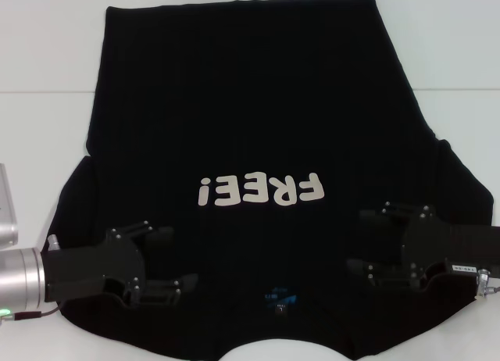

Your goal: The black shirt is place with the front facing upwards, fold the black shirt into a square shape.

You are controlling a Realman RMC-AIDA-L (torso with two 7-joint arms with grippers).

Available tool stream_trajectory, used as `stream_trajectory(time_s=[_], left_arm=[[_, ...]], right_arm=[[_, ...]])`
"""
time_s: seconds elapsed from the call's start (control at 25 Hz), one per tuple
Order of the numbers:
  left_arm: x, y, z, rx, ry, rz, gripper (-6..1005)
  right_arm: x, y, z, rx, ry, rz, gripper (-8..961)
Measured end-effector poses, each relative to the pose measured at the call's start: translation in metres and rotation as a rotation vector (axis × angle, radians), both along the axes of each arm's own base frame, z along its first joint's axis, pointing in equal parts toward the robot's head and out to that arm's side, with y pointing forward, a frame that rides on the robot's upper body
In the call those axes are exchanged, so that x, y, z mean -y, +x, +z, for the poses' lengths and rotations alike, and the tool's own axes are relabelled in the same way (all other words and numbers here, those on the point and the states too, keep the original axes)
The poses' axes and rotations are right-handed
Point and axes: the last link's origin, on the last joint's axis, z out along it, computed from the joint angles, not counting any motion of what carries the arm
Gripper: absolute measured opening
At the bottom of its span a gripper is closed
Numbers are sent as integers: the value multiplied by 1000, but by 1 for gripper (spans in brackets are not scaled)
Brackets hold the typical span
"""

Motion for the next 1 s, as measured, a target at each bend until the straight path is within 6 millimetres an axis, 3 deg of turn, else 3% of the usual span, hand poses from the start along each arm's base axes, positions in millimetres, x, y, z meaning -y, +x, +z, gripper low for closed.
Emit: stream_trajectory(time_s=[0.44,0.56,1.0], left_arm=[[1,-2,2,5,1,25,915],[-1,-3,6,39,-12,101,910],[-27,-14,73,321,-113,717,891]], right_arm=[[1,-1,-1,-3,-3,0,825],[1,0,-1,-3,-3,-1,825],[0,0,-1,-30,-6,-59,825]])
